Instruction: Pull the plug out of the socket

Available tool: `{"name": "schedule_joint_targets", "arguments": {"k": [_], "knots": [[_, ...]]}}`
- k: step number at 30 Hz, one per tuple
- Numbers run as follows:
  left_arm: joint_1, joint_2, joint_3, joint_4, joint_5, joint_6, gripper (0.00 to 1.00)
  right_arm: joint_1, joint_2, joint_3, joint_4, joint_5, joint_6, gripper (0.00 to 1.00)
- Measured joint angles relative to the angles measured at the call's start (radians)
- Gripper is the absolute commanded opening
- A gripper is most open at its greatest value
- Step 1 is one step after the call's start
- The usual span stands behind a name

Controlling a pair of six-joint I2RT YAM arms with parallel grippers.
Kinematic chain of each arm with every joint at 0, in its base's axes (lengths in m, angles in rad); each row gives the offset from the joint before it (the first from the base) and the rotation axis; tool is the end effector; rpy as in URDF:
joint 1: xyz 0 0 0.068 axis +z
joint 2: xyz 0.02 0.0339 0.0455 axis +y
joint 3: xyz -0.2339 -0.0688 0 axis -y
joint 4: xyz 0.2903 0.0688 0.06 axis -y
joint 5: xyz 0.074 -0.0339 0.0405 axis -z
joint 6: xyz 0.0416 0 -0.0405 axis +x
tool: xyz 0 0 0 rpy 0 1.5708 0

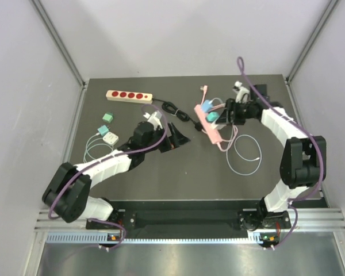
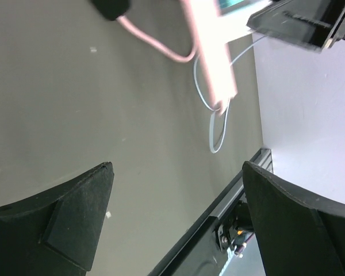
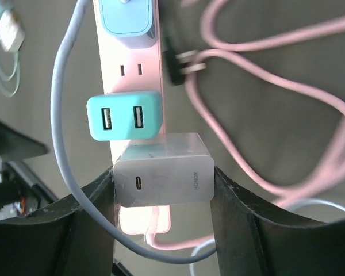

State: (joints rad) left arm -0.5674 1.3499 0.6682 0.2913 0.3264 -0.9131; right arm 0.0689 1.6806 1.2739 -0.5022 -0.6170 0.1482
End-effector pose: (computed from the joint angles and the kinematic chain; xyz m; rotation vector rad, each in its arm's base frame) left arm 0.2769 -0.1923 0.1622 -0.1368 2.1695 -1.2388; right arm 0.3997 0.0517 0.2011 -0.1688 2.4287 0.8568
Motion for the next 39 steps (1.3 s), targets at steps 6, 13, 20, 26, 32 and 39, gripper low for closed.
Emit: {"name": "schedule_joint_targets", "arguments": {"k": [6,13,20,26,32,39], "knots": [[-0.133,0.107,0.057,0.052,-0.097,0.002,0.98,0.172,-0.029,-0.079,0.113,-0.005,0.095,0.00],[-0.201,0.160,0.057,0.078,-0.238,-0.039,0.99,0.232,-0.029,-0.081,0.190,0.026,0.193,0.00],[-0.206,0.210,0.074,0.090,-0.360,-0.095,0.98,0.280,-0.028,-0.081,0.225,0.048,0.232,0.00],[-0.206,0.253,0.129,0.088,-0.421,-0.137,0.89,0.309,-0.028,-0.081,0.233,0.058,0.250,0.00],[-0.209,0.265,0.140,0.050,-0.468,-0.170,0.77,0.310,-0.028,-0.081,0.234,0.085,0.284,0.00],[-0.213,0.296,0.169,0.027,-0.484,-0.185,0.72,0.328,-0.028,-0.081,0.252,0.109,0.326,0.00]]}}
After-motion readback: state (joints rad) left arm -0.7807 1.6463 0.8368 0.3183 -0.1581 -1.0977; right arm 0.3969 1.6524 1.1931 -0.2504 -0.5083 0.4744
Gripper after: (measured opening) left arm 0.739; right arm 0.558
